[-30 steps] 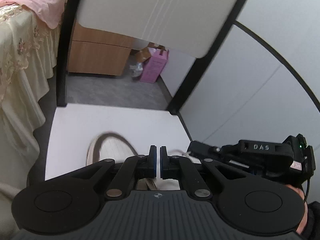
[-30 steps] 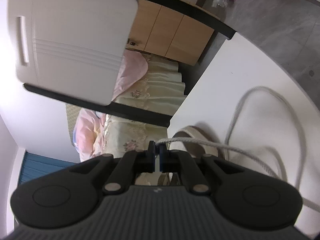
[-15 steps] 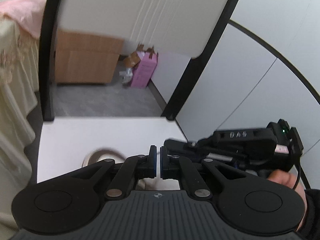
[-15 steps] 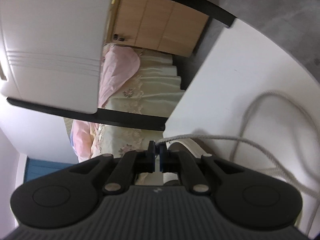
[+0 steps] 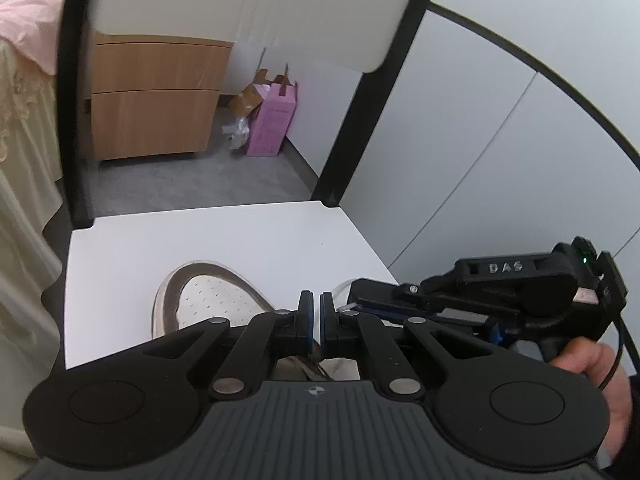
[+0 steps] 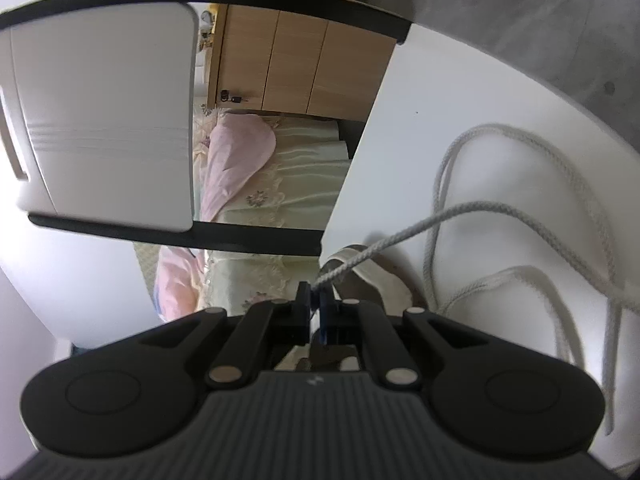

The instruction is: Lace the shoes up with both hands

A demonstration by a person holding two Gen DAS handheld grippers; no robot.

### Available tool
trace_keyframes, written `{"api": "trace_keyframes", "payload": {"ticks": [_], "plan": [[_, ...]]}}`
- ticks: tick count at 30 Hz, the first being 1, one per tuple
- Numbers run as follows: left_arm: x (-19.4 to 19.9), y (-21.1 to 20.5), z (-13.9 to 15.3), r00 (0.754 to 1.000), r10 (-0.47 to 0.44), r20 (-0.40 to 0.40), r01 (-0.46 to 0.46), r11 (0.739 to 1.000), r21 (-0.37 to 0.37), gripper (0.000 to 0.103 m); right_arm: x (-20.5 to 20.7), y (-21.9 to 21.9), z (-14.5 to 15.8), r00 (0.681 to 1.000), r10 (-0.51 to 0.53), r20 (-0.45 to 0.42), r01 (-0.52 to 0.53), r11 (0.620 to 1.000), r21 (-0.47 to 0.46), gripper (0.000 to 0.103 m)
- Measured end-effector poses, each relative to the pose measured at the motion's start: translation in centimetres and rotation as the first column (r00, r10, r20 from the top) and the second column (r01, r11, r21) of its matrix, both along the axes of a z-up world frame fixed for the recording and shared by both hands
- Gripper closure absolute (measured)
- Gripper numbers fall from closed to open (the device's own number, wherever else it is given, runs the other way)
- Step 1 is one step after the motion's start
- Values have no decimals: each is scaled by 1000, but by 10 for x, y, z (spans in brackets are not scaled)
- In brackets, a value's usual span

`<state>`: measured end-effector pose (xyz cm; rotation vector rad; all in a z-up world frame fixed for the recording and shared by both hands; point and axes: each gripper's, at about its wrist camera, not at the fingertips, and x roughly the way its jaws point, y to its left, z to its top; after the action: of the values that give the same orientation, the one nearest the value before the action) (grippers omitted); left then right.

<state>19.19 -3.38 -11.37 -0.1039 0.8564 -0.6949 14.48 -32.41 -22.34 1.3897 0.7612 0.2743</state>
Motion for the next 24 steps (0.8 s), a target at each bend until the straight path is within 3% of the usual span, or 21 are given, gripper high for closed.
{"api": "trace_keyframes", "payload": {"ticks": [7,15,24], "plan": [[0,11,-13,999,44,-7,-44,999,21,100,5,7,-2,998,55,-24,-55,998,-35,98],[8,3,-22,999,27,-22,-27,999,18,100,-1,0,-4,998,53,-25,-53,999,-3,98],[9,14,-20,996,87,-19,-87,996,6,100,1,6,-16,996,66,-66,-65,997,30,98]]}}
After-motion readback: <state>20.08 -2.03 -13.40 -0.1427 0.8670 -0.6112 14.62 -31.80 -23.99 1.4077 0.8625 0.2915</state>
